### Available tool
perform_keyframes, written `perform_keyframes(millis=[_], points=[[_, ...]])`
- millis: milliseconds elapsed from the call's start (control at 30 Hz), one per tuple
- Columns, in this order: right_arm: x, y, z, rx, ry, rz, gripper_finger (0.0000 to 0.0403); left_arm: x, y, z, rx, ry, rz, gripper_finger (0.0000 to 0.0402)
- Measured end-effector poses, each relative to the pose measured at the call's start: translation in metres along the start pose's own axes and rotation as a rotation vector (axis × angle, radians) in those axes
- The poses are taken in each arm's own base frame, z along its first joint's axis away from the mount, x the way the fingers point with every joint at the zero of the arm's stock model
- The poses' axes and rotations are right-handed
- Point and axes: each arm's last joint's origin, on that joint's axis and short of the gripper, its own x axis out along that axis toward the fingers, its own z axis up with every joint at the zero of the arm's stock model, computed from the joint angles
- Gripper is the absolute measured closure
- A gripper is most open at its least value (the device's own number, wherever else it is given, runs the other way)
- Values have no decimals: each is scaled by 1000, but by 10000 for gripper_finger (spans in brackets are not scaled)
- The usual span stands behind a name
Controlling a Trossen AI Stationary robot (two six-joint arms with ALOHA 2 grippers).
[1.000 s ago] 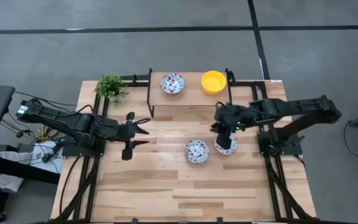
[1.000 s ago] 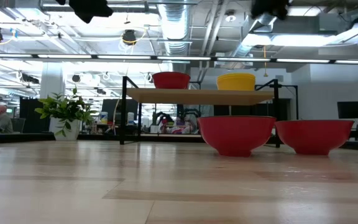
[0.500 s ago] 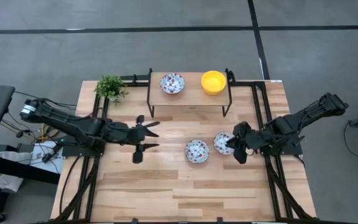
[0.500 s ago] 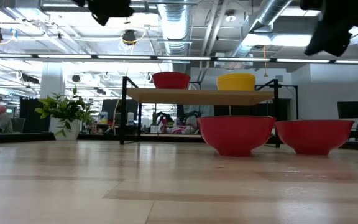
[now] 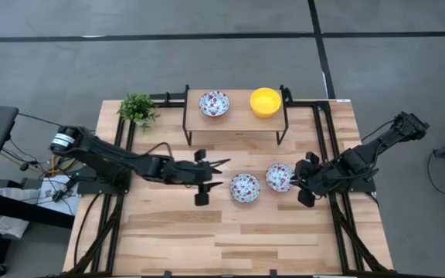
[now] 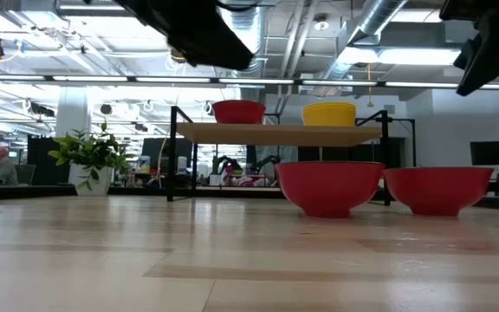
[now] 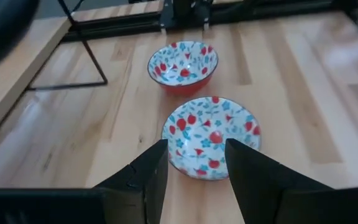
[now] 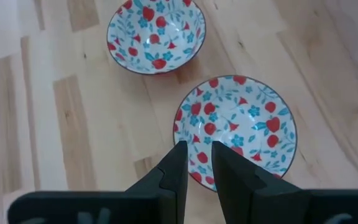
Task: Pick & Place Mini bowls
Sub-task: Stack the left patterned bowl on top of the patterned bowl on the shelf
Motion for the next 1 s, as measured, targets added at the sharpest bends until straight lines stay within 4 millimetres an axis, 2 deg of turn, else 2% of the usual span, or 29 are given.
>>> perform_keyframes(millis=[200, 500, 700, 1000], points=[[0, 0, 0, -19, 1, -4, 339, 28, -1, 1, 101, 41, -22, 243], [0, 0, 0, -16, -1, 2, 339, 60, -7, -20, 138, 123, -116, 243], [0, 0, 0, -16, -1, 2, 339, 69, -15, -30, 286, 143, -152, 243], [0, 0, 0, -10, 0, 5, 339, 69, -18, -31, 379, 132, -196, 243]])
